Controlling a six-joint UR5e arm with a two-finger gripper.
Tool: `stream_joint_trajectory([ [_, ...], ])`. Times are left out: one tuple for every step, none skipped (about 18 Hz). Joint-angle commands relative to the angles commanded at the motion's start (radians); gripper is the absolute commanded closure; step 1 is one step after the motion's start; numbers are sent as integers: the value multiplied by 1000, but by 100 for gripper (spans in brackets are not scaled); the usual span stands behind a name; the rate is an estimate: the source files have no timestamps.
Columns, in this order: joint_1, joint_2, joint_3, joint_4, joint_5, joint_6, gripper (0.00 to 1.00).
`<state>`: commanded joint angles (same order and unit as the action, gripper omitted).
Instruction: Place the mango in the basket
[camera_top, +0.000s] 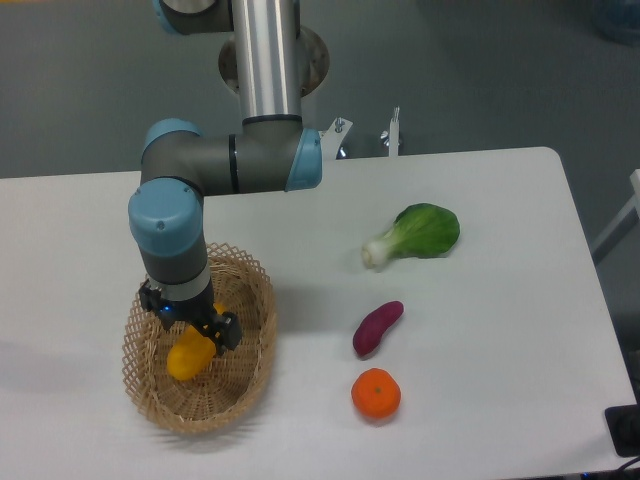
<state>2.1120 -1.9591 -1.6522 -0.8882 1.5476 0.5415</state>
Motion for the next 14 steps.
stream_joint_trajectory([
  [23,20,3,-2,5,3,0],
  [51,40,9,-5,3,9,0],
  [80,57,20,-9,2,24,0],
  [107,69,28,-12,0,49,0],
  [127,78,40,-15,-1,73,0],
  [149,86,54,-17,-3,98,0],
  [170,88,61,-18,-3,124,0],
  [192,95,64,-18,-3,155,0],
  [218,104,68,-29,-4,188,0],
  [245,108,71,-50,-6,221,0],
  [272,108,74,-66,-7,251,0],
  [299,109,78,-75,-12,287,0],
  [322,114,83,-86,-26,334,0],
  [347,123,83,-101,-37,380,0],
])
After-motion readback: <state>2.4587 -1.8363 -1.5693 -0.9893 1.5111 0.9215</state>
